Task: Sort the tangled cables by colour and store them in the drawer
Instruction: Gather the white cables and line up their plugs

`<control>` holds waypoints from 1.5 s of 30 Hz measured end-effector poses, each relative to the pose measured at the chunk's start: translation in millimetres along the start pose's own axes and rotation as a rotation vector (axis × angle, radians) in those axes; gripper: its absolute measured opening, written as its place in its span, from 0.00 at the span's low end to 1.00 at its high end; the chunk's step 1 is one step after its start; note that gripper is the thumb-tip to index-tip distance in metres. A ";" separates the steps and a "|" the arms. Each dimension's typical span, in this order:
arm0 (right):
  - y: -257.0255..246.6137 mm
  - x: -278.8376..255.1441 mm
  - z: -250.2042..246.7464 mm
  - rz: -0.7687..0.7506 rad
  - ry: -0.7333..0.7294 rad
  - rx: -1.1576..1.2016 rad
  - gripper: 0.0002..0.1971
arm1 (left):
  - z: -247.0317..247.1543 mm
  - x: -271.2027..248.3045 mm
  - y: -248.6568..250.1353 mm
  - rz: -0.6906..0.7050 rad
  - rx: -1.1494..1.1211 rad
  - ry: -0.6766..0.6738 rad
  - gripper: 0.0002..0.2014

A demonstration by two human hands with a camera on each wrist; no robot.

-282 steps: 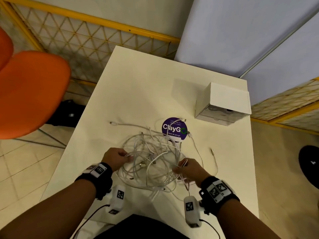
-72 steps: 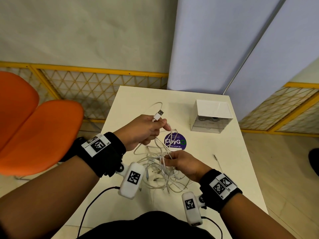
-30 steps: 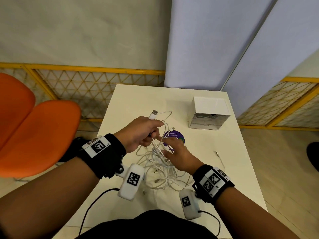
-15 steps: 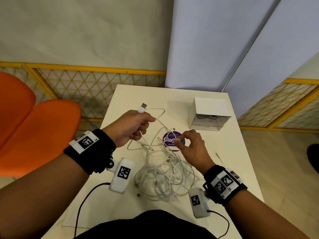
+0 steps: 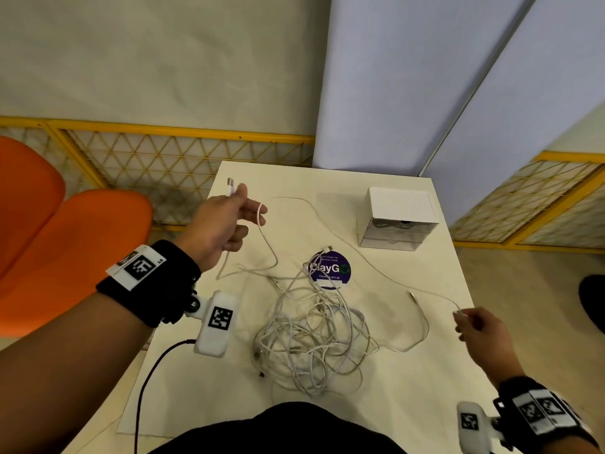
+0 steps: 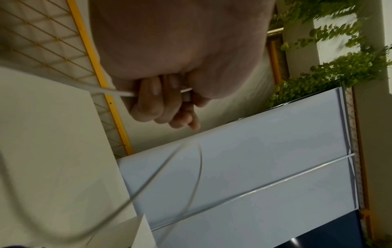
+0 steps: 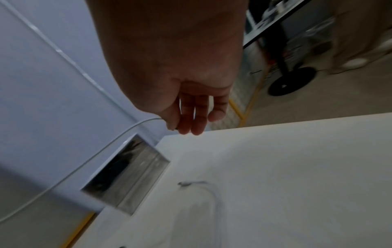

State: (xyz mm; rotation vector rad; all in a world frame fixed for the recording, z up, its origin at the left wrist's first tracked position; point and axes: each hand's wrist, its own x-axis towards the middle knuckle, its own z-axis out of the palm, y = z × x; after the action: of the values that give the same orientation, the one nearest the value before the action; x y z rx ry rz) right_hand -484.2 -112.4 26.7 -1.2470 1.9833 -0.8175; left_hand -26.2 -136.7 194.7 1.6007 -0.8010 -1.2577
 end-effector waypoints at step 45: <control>-106.8 -29.8 -92.9 -0.331 -0.154 -0.041 0.38 | -64.9 -17.9 66.9 0.341 -0.448 -0.156 0.29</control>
State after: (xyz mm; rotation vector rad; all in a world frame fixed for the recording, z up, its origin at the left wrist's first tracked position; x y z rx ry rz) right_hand -492.0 -107.6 171.0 -1.6393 1.7029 -0.8117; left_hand 34.6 -128.1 267.0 0.9729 -0.7816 -1.2158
